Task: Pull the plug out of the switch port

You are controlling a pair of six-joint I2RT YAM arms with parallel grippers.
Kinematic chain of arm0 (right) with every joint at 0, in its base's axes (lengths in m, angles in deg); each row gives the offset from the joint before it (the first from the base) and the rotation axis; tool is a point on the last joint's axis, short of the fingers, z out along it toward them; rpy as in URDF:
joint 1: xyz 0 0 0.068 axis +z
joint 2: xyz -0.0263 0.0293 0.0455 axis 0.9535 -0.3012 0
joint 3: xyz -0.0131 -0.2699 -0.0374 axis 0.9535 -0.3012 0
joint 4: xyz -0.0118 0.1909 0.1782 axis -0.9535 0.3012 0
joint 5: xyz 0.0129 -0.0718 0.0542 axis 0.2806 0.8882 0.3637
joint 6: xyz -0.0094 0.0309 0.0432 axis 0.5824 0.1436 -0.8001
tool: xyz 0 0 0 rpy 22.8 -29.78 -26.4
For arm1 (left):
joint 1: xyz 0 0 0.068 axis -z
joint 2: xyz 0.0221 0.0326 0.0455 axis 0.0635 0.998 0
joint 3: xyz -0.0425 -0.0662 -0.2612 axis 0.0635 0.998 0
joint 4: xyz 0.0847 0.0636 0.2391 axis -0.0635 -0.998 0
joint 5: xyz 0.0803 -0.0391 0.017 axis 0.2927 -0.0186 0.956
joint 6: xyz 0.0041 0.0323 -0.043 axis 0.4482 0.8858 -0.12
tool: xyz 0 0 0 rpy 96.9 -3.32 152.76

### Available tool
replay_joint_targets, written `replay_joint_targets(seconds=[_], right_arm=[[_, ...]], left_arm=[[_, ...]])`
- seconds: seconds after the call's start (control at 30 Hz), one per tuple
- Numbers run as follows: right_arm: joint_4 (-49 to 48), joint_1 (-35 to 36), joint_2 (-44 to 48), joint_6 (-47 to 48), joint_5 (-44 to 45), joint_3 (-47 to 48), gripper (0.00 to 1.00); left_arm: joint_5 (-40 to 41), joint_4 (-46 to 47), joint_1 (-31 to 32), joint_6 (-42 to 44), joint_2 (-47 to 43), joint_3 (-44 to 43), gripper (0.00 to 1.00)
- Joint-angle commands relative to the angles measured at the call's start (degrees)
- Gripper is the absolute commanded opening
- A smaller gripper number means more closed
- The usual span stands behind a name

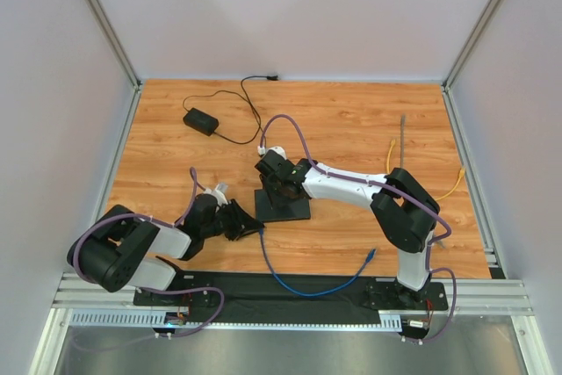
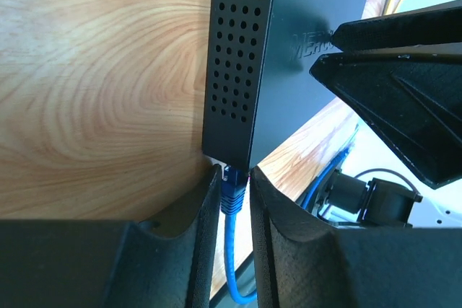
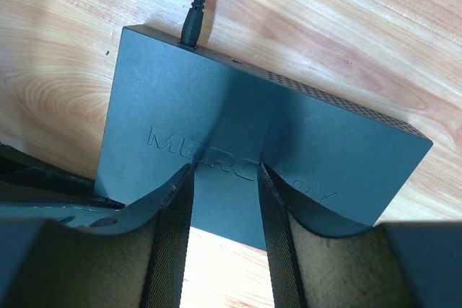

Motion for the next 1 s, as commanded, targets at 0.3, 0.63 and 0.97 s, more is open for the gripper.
replay_joint_targets(seconds=[0.3,0.63,0.97], right_arm=[[2.5,0.6,-6.0,-0.9,-6.5,-3.3,0.42],[3.1,0.6,-5.7,-0.7,-5.9,-3.5,0.42],[3.1,0.6,-6.4,-1.1,-6.1,-3.1,0.42]], left_arm=[[6.7,-5.5,-0.1,1.4,0.8,1.3,0.25],[3.7,7.5,-0.1,-0.9,15.8,2.6,0.00],[2.6,22.5,-0.1,-2.4,26.8,8.2,0.00]])
